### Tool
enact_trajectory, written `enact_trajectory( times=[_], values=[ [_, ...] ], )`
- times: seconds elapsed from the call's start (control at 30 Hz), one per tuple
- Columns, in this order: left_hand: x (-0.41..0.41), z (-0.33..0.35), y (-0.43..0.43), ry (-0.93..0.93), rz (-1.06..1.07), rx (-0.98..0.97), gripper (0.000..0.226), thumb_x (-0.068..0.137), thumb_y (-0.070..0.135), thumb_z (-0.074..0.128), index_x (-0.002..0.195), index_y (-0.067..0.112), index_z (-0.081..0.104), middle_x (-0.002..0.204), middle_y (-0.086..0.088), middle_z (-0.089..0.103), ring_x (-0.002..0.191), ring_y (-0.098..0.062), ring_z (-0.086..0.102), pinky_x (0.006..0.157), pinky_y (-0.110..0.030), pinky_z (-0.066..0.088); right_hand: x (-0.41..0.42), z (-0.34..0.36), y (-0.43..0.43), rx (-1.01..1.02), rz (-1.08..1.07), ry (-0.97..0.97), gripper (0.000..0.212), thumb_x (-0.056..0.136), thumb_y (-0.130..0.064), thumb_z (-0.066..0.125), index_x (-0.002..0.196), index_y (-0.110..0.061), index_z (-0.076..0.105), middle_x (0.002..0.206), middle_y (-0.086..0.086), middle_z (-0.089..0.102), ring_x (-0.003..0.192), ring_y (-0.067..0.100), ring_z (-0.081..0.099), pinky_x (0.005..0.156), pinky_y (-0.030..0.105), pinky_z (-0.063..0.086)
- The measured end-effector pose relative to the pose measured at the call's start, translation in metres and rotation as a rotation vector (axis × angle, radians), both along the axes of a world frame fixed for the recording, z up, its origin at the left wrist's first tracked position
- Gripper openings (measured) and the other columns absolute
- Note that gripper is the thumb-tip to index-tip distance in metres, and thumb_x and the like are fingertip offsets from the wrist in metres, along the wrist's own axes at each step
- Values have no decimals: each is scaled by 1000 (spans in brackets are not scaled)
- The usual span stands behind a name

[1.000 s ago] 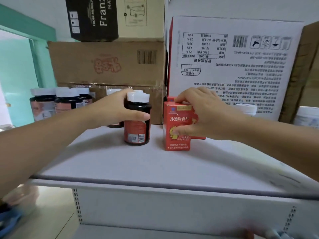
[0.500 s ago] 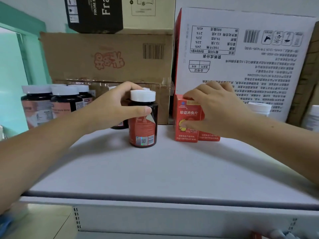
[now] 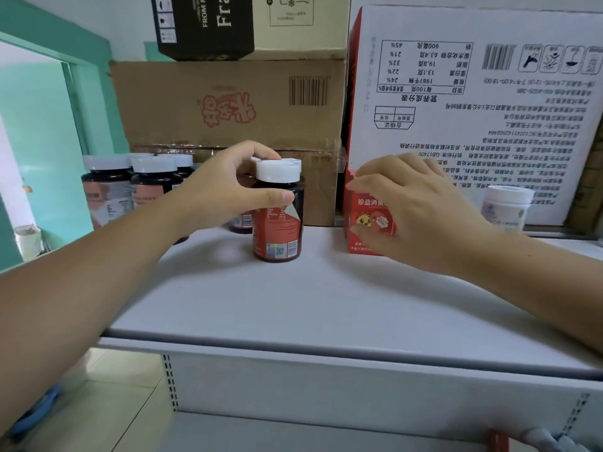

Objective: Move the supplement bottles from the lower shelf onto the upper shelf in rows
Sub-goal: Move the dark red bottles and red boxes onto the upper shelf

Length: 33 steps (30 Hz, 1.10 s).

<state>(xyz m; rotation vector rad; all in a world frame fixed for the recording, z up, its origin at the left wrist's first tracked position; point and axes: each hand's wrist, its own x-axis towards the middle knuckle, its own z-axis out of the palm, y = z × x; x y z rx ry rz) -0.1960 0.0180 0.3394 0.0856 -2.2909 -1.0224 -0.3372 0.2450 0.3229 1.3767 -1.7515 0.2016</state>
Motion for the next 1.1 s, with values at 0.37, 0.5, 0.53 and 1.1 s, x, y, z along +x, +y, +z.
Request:
enact_trajectory(
  times=[0.37, 0.5, 0.53, 1.1],
  values=[
    [-4, -1, -11, 54, 162, -106, 48, 72, 34, 83, 114, 29, 62, 106, 12, 70, 97, -4, 66, 88, -30, 55, 30, -19, -1, 496, 241, -541, 47, 95, -49, 49, 138, -29, 50, 138, -16, 51, 124, -2, 45, 109, 22, 35],
    [-7, -3, -10, 61, 179, -127, 46, 74, 38, 80, 116, 31, 64, 107, 16, 68, 99, 1, 64, 83, -23, 51, 27, -21, -3, 551, 268, -630, 42, 99, -37, 50, 139, -26, 51, 141, -14, 50, 126, -6, 42, 108, 12, 27],
    [-8, -3, -9, 63, 182, -129, 47, 74, 38, 80, 117, 30, 64, 107, 17, 68, 99, 1, 64, 83, -22, 51, 27, -21, -3, 553, 272, -630, 42, 99, -37, 50, 139, -26, 52, 141, -14, 51, 126, -6, 42, 108, 11, 27],
    [9, 5, 12, -345, 333, -270, 63, 77, 53, 71, 129, 26, 49, 108, 20, 60, 94, 3, 59, 79, -17, 45, 28, -11, -2, 606, 192, -536, 45, 98, -49, 44, 137, -29, 51, 139, -13, 51, 124, 3, 46, 108, 24, 35]
  ],
)
